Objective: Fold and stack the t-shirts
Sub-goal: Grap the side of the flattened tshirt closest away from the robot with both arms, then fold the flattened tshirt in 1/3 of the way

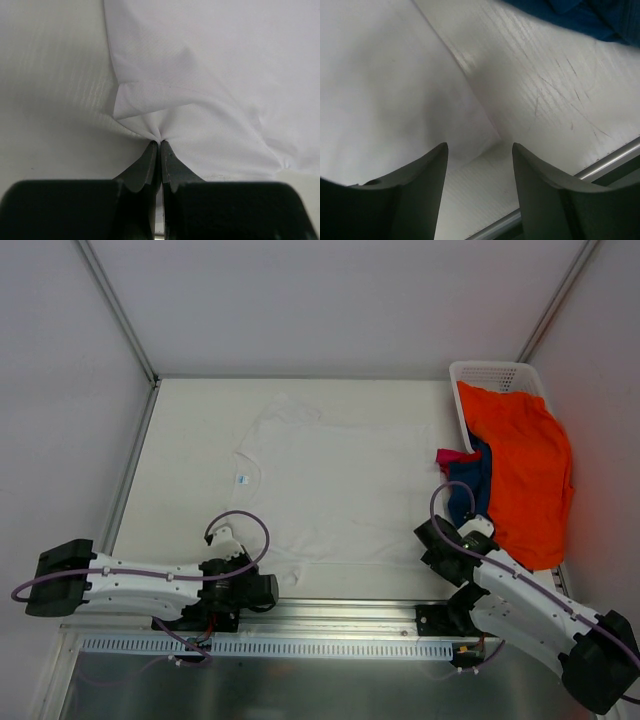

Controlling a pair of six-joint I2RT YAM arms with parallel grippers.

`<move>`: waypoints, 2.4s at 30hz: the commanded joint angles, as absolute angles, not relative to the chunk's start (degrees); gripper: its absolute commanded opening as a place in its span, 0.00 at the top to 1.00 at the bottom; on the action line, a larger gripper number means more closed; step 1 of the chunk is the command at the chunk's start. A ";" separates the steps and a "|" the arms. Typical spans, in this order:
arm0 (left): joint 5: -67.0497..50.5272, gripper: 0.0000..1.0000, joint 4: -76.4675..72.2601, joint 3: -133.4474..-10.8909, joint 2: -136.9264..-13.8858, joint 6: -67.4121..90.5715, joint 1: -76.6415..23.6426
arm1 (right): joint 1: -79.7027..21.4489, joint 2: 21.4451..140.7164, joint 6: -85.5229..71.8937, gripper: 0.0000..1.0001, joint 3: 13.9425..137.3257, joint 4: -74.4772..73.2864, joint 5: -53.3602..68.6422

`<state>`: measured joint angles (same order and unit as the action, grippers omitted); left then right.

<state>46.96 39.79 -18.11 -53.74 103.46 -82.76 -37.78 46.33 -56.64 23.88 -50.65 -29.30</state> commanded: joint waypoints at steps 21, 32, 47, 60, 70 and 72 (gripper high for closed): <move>43.15 1.00 43.33 -21.09 -58.45 101.08 -82.09 | -37.44 52.12 -54.58 1.00 26.02 -46.85 -33.49; 46.05 1.00 43.51 -31.45 -51.86 86.50 -82.09 | -37.44 46.51 -54.14 0.99 27.51 -50.09 -33.75; 51.24 1.00 43.42 -41.84 -51.86 70.85 -74.99 | -37.44 49.21 -49.05 0.99 36.47 -51.33 -38.32; 57.74 1.00 39.74 -42.01 -52.29 54.95 -62.06 | -36.47 63.63 -44.56 0.99 43.68 -46.14 -41.84; 45.71 1.00 17.43 -37.44 -53.34 38.15 -49.75 | -33.67 71.63 -41.40 1.00 46.76 -42.46 -42.80; 43.69 1.00 15.74 -37.96 -55.71 36.83 -48.17 | -32.88 73.03 -40.52 0.99 47.28 -41.75 -42.89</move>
<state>47.97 23.90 -37.87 -53.39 43.24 -50.00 -34.04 71.75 -42.52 44.82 -43.09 -40.36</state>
